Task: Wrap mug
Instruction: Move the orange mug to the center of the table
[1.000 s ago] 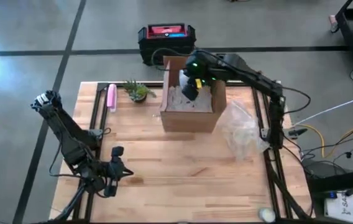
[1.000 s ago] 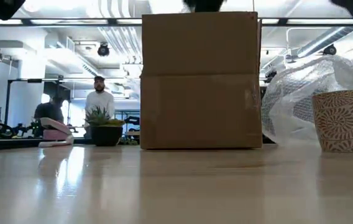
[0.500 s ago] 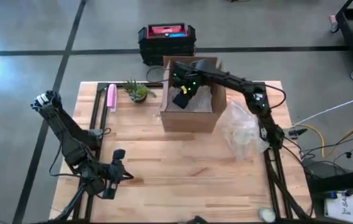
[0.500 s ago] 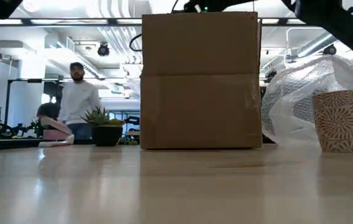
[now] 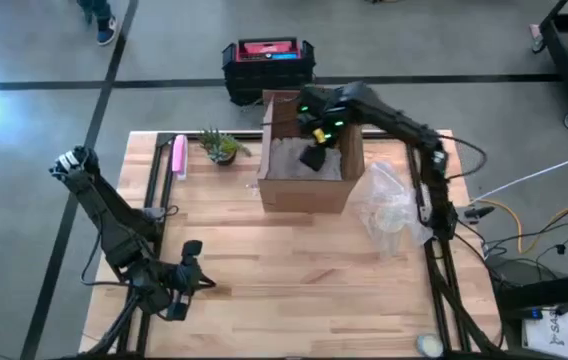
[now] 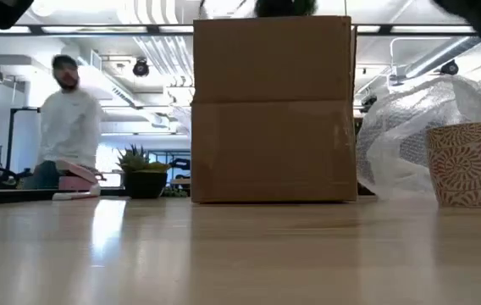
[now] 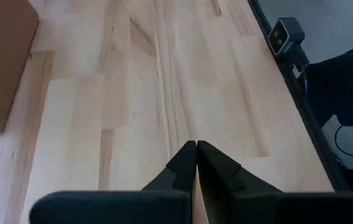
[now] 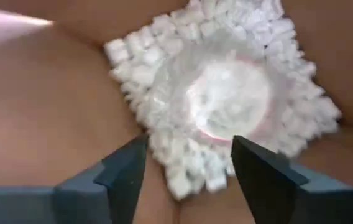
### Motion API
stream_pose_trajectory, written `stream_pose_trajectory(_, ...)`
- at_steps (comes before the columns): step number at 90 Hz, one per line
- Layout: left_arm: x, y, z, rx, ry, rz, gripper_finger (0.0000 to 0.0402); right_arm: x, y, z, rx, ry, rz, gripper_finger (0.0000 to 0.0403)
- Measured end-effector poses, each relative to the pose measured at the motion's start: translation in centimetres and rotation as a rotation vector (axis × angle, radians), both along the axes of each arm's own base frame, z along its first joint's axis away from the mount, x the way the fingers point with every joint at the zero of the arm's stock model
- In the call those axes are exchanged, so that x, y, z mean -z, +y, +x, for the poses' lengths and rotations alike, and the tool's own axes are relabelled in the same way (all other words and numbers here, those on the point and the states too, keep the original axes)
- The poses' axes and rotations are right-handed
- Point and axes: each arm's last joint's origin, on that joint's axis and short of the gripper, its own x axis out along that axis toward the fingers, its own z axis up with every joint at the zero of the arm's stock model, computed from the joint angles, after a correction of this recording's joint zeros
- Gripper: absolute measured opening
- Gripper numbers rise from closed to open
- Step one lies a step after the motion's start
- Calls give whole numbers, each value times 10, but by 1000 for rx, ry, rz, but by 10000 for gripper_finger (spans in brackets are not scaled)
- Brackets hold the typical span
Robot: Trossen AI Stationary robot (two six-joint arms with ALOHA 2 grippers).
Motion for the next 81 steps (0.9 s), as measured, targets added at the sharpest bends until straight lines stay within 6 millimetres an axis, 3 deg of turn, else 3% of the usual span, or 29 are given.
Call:
stream_pose_trajectory(24,0,1,1,-8,-17,24,0,-68,70,-48,-16,-201,-15,241)
stream_pose_trajectory(45,0,1,1,-15,-22,26,0,-78,147,-55,-77,-219,-45,221)
stream_pose_trajectory(61,0,0,2,-27,-31,29,0,-55,225,-59,-122,-138,-55,204)
stream_pose_trajectory(71,0,1,3,-37,-48,57,0,-17,274,-67,-71,-28,-102,197)
stream_pose_trajectory(81,0,2,4,-43,-70,95,0,30,309,-77,18,64,-155,193)
